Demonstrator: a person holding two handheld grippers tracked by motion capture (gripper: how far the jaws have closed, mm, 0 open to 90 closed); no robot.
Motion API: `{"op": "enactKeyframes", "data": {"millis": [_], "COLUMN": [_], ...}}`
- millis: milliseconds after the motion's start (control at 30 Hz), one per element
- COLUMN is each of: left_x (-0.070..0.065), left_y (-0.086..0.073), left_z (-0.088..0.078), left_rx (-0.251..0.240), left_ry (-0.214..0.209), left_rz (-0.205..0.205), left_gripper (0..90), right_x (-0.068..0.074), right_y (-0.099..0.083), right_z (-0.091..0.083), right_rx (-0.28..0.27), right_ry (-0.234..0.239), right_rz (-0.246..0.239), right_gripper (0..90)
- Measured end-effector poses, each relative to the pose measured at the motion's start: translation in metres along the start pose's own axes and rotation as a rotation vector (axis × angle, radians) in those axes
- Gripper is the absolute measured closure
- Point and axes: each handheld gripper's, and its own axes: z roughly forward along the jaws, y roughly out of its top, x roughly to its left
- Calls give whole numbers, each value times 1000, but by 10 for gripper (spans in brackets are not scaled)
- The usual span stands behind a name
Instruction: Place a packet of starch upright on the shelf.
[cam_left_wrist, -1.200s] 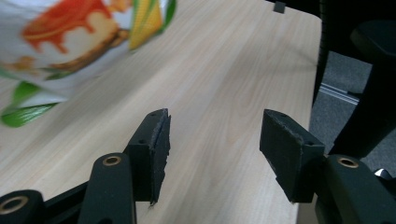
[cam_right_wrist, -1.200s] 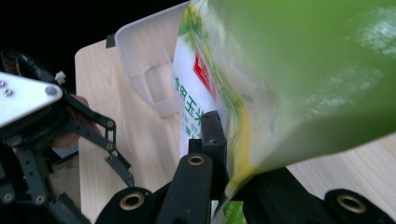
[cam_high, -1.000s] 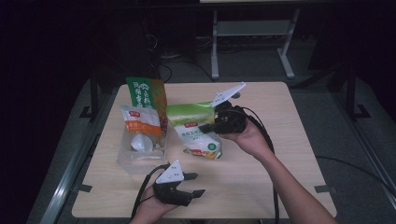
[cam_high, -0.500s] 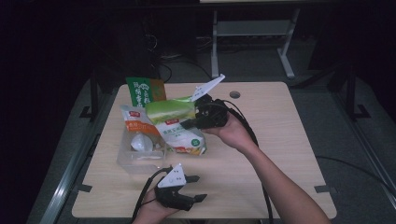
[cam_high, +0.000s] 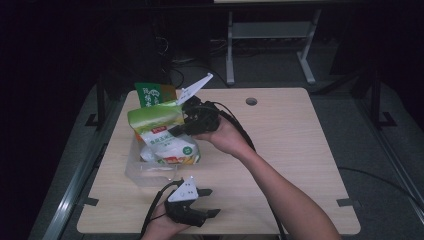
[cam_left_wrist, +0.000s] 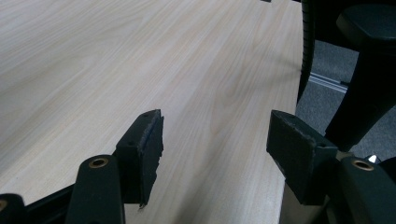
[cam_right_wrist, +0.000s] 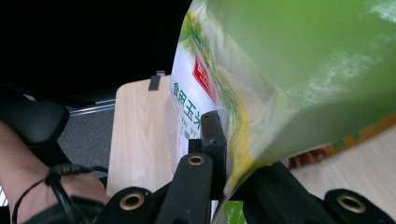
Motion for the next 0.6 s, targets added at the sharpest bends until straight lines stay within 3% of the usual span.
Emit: {"op": "enactKeyframes", "data": {"millis": [333, 600], "left_x": [2, 2], "left_y": [0, 0], "left_z": [-3, -5], "left_rx": [3, -1], "left_ry": [1, -3], "left_rz": [28, 18], "left_gripper": [356, 355], "right_x": [3, 4], "right_y": [21, 26], "right_z": [33, 61], "right_rx": [-4, 25], "right_ry": [45, 75], "right_rz": [-23, -36], "right_gripper": [900, 900]}}
